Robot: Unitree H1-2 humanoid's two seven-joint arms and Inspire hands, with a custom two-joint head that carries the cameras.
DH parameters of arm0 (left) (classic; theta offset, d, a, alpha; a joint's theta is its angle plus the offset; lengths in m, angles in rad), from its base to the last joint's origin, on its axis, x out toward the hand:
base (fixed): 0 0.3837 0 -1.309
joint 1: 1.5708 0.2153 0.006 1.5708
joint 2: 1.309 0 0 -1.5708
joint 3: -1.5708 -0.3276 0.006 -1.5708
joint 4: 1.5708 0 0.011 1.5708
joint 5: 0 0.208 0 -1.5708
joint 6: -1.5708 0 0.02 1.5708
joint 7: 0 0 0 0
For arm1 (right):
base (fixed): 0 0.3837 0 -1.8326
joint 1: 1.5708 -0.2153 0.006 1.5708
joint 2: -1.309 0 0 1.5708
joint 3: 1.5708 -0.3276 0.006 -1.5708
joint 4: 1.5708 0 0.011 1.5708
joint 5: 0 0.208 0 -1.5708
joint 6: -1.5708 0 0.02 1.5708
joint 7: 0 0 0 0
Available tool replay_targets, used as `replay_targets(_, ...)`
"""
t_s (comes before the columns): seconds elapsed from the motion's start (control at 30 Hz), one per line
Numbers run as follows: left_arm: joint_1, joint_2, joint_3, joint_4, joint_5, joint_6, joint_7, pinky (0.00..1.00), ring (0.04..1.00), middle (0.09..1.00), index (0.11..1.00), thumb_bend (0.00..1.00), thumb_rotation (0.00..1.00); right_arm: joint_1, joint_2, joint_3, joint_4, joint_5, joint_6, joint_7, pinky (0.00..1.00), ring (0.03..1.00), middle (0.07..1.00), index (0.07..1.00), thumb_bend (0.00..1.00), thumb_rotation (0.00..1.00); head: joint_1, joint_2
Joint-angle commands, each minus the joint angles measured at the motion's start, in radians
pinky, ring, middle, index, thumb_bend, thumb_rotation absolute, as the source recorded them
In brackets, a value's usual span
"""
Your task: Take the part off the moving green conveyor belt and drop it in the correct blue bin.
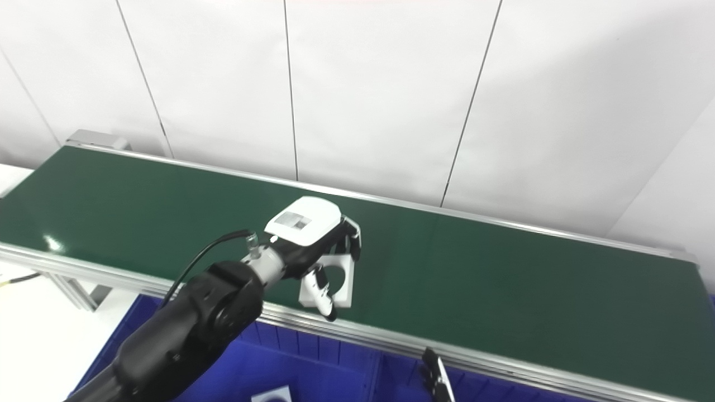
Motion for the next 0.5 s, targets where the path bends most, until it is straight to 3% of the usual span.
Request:
replay_targets(0.0,-0.002,0.017,0.03,-0.081,0.022,-0.009,-0.015,0.28,0.333,0.459,0.489,0.53,0.0,0.004,0.002,-0.013,-0.048,0.009,-0.049,0.024,0.94,0.935,0.961,0.967,0.89,0.98,0.011,0.015)
replay_targets(0.07,0.033,0.024,0.041,-0.127,0.032,-0.017,-0.043,0.34,0.396,0.442,0.498,0.53,0.0,0.004,0.005,-0.024,-0.059,0.014,-0.049,0.039,0.94,0.933,0.96,0.968,0.89,0.98,0.02,0.027)
replay_targets(0.47,0.193,0.132,0.1,-0.308,0.103,-0.102,-0.238,0.33,0.393,0.42,0.523,0.52,0.0,0.009,0.006,-0.095,-0.134,0.02,-0.048,0.111,0.91,0.928,0.965,0.977,0.88,0.99,0.178,0.116)
